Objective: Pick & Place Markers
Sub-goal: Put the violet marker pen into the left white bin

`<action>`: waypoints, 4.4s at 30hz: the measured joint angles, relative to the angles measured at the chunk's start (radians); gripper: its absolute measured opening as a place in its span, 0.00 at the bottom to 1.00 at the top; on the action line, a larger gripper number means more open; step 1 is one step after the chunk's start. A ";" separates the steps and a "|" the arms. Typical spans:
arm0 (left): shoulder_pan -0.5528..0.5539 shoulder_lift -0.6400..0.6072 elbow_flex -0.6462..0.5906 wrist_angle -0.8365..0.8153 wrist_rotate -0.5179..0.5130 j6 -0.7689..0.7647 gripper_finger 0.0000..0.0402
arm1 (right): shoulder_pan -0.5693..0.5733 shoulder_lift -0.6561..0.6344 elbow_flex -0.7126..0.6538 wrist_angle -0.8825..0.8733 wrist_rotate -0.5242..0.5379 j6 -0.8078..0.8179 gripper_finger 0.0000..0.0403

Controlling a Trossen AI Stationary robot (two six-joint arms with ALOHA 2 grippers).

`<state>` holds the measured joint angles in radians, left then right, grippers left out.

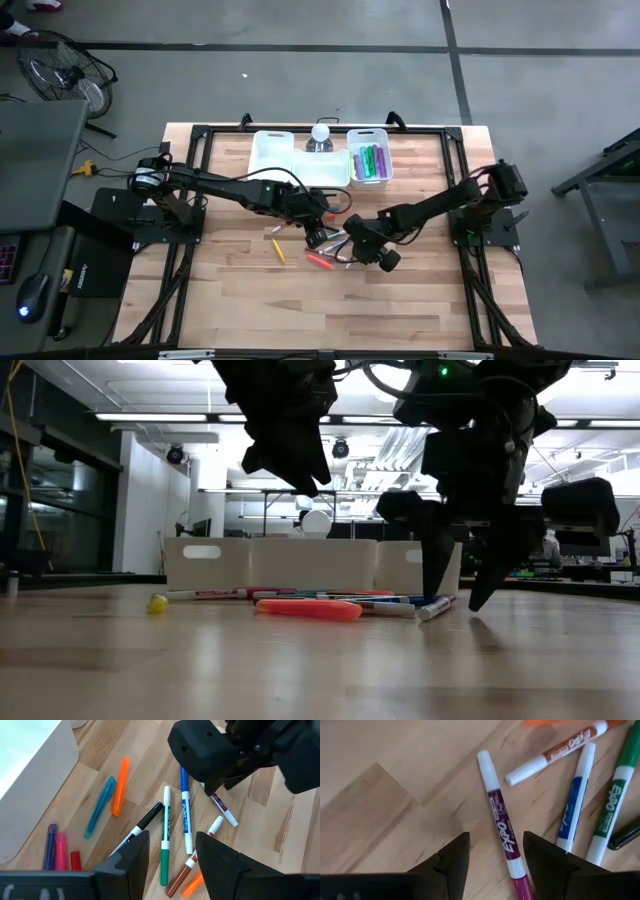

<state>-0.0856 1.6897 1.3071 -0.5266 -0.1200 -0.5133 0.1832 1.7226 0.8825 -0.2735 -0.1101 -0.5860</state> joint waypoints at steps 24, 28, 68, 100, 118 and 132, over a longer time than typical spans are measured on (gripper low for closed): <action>0.000 0.000 0.001 0.000 0.000 0.008 0.39 | -0.038 0.062 0.003 -0.080 -0.052 0.139 0.11; 0.000 0.000 0.001 0.000 0.000 0.008 0.39 | -0.038 0.062 0.004 -0.090 -0.053 0.257 0.05; 0.068 -0.494 -0.480 0.524 -0.095 0.150 0.40 | -0.245 -0.211 0.244 0.001 0.008 0.491 0.04; 0.186 -0.491 -0.486 0.824 0.014 0.300 0.39 | -0.381 -0.212 0.393 0.035 -0.028 0.459 0.01; 0.186 -0.459 -0.484 0.836 -0.028 0.300 0.39 | -0.381 -0.212 0.393 0.027 -0.057 0.474 0.00; 0.199 -0.521 -0.483 0.443 -0.059 0.136 0.39 | -0.382 -0.212 0.392 -0.147 -0.043 0.476 0.00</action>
<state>0.1138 1.1686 0.8246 -0.0834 -0.1787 -0.3774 -0.1986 1.5110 1.2748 -0.4205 -0.1533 -0.1100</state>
